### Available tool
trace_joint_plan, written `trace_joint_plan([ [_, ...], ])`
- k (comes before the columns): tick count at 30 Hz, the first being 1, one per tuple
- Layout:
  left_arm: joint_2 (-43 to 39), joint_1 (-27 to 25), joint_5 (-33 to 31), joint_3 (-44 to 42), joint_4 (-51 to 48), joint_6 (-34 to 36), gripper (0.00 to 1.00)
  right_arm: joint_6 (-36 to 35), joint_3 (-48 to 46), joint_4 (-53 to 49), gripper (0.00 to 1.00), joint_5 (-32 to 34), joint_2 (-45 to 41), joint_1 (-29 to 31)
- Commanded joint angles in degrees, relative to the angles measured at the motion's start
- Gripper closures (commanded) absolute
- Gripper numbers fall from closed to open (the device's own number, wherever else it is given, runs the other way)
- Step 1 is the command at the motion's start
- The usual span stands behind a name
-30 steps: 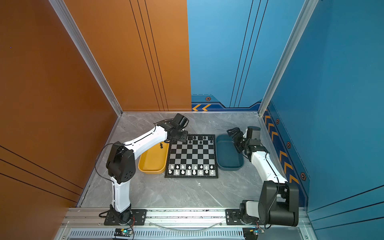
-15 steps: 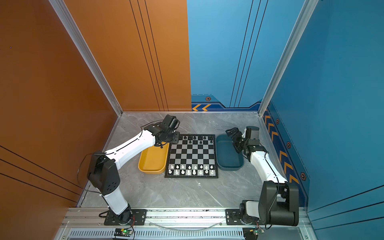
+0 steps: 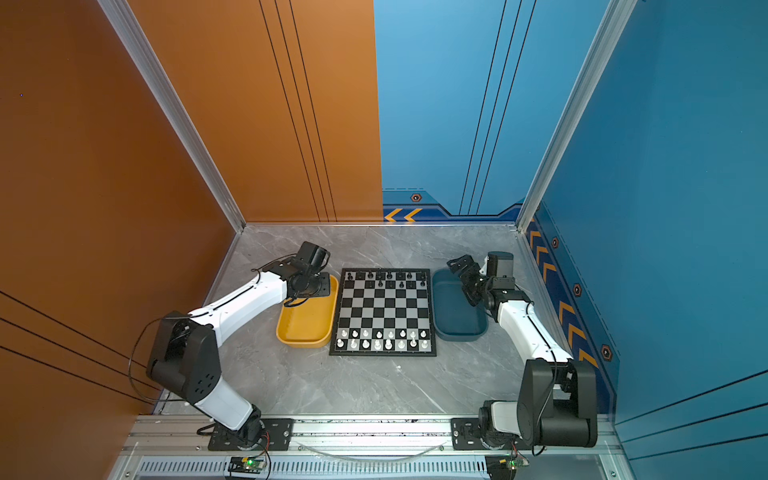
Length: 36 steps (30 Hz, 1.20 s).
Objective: Set up the chess pieces on the board
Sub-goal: 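Move the empty left gripper back over the yellow tray, then lower the left gripper into the yellow tray and close on a black pawn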
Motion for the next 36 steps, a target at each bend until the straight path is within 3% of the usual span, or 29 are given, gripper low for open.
trace_joint_plan([
  [1, -1.6, 1.0, -2.2, -1.5, 1.5, -1.6, 0.51, 0.3, 1.6, -1.6, 0.0, 1.2, 0.5, 0.4],
  [6, 0.5, 2.2, -4.3, -1.6, 1.8, -2.1, 0.52, 0.2, 1.7, -1.7, 0.0, 1.2, 0.5, 0.4],
  [36, 16.8, 3.6, -2.9, 9.8, 1.8, 0.5, 0.55, -0.7, 2.4, -2.6, 0.0, 1.2, 1.0, 0.0],
])
